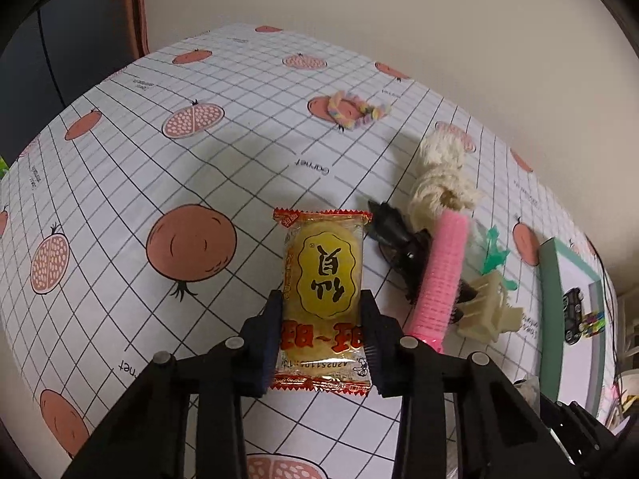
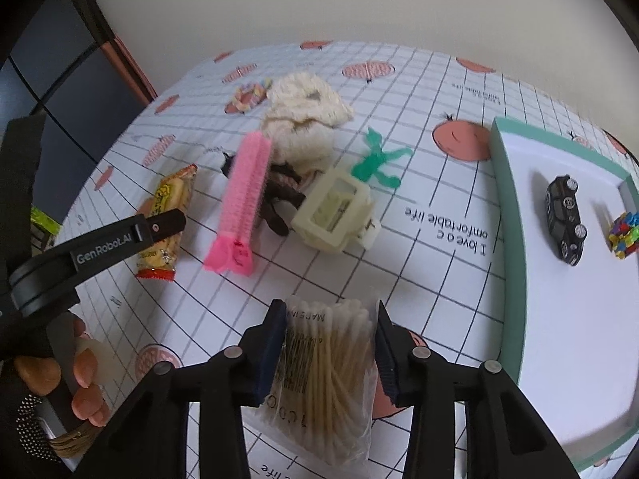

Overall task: Organize objects
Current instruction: 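Lift the swab bag and snack packet and carry both toward the tray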

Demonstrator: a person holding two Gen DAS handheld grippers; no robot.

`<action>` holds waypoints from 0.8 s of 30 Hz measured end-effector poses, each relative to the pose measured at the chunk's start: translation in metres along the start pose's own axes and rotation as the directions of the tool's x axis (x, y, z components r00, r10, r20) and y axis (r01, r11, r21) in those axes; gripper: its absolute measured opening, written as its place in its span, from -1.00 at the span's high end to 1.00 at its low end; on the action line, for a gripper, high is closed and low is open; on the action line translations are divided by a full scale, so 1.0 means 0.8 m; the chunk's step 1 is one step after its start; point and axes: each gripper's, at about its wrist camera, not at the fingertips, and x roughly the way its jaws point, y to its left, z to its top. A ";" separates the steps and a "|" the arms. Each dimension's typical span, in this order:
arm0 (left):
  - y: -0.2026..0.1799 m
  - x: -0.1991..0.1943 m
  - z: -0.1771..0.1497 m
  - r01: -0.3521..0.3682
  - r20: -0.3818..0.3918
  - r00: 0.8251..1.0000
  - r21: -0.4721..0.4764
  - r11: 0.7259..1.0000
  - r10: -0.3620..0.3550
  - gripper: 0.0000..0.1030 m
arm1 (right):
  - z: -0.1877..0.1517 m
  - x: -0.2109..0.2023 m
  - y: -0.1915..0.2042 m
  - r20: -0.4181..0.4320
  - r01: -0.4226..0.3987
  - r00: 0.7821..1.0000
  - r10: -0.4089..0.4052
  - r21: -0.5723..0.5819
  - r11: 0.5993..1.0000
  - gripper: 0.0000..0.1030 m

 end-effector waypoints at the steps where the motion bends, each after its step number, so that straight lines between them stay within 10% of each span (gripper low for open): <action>1: 0.000 -0.003 0.001 0.003 0.006 1.000 -0.003 1.000 -0.003 0.26 | 0.000 -0.002 0.000 0.008 -0.002 1.000 0.002 -0.001 1.000 0.15; 24: -0.067 -0.040 -0.013 0.079 0.058 0.995 0.033 0.996 -0.081 0.26 | -0.005 -0.052 -0.080 0.112 0.038 0.992 -0.051 0.117 0.992 0.15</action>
